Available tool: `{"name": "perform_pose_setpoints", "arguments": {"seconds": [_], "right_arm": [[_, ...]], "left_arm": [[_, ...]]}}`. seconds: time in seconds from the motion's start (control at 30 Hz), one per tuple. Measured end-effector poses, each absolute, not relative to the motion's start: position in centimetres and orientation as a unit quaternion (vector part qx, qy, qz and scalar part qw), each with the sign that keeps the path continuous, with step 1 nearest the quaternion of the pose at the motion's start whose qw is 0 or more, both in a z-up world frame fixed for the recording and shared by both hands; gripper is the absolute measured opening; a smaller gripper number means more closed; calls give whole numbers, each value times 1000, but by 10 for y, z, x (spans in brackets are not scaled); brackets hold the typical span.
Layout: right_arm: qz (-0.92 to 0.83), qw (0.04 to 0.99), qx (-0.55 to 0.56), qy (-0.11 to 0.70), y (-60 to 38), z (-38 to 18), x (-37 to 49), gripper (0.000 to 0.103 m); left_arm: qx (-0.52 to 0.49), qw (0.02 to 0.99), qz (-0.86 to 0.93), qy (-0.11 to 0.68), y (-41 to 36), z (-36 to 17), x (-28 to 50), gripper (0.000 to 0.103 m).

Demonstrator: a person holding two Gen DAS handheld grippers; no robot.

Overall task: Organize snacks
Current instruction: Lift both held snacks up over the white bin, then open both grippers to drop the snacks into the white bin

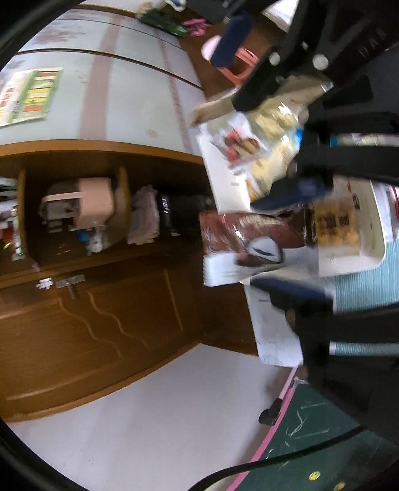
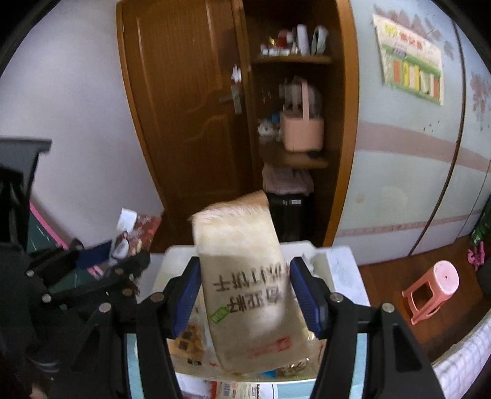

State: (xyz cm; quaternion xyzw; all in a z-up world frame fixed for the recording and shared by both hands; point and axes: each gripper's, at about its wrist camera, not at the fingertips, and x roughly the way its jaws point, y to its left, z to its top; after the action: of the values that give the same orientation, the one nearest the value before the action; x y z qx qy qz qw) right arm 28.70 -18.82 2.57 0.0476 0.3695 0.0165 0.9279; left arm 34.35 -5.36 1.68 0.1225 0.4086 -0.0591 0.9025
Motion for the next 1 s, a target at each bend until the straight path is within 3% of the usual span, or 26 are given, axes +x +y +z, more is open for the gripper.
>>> {"name": "perform_pose_setpoints", "arguments": {"seconds": [0.03, 0.1, 0.2, 1.0], "right_arm": [[16, 925, 47, 377, -189, 19, 289, 59], [21, 920, 55, 386, -191, 14, 291, 62], [23, 913, 73, 401, -191, 10, 289, 74], [-23, 925, 50, 375, -121, 81, 202, 74]], "left_arm": [[128, 902, -48, 411, -51, 12, 345, 87], [128, 902, -41, 410, -40, 4, 346, 98], [119, 897, -46, 424, -25, -2, 343, 98], [53, 923, -94, 368, 53, 60, 257, 98]]}}
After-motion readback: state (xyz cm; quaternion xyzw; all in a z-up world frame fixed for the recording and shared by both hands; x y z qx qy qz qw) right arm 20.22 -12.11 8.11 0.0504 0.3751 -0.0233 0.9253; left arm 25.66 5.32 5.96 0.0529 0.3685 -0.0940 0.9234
